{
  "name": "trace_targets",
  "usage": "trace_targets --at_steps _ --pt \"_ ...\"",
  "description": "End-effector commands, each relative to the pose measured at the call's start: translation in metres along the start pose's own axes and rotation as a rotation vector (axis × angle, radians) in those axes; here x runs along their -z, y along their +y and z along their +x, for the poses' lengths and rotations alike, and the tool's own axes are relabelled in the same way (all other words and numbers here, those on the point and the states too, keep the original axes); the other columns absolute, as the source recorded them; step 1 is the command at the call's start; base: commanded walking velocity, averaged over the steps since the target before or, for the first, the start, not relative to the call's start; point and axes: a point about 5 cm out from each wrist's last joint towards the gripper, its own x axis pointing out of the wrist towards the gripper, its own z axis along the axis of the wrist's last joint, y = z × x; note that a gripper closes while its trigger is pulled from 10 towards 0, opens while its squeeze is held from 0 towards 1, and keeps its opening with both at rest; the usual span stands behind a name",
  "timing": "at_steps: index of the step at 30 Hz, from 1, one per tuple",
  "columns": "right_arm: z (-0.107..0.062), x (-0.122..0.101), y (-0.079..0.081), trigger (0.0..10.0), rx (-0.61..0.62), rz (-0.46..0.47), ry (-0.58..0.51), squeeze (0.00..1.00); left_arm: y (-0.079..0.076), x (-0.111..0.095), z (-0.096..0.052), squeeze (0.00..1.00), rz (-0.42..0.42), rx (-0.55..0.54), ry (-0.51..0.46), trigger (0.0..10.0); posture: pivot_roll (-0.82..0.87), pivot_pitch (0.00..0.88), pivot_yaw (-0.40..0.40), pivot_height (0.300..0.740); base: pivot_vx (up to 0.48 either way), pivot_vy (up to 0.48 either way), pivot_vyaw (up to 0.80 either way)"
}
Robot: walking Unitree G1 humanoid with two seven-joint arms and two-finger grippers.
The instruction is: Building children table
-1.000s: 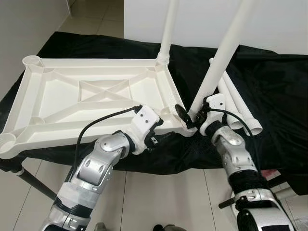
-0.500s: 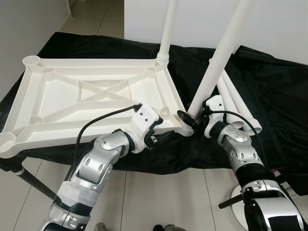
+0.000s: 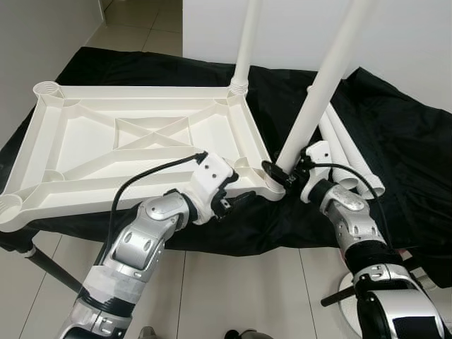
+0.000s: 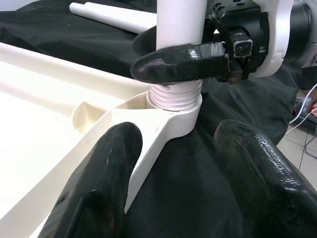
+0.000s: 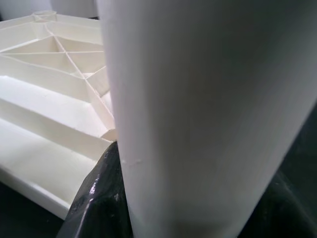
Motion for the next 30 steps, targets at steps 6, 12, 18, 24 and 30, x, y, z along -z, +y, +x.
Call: trace_targets --at_steps 6,12,18,24,30 --pt "0.001 0.009 0.003 10.0 0.182 0.021 0.039 0.00 -0.002 0.002 0.001 0.00 -0.001 0.003 0.014 10.0 0.04 0.093 -0.098 0.740 0.000 0.000 0.00" --pt "0.004 0.007 0.007 10.0 0.454 0.091 0.039 0.00 -0.004 0.003 0.001 0.00 -0.004 0.005 0.015 10.0 0.04 0.093 -0.102 0.740 0.000 0.000 0.00" --pt "0.003 0.008 0.015 10.0 0.728 0.141 0.026 0.00 -0.004 0.004 0.001 0.00 -0.007 0.006 0.015 10.0 0.04 0.088 -0.115 0.740 0.000 0.000 0.00" --pt "0.009 0.004 0.033 10.0 0.881 0.204 -0.002 0.00 -0.005 0.004 0.003 0.00 -0.009 0.005 0.011 10.0 0.04 0.081 -0.122 0.740 0.000 0.000 0.00" --pt "0.010 0.002 0.038 10.0 0.854 0.200 0.013 0.00 -0.006 0.004 0.003 0.00 -0.007 0.007 0.012 10.0 0.05 0.079 -0.125 0.740 0.000 0.000 0.00"
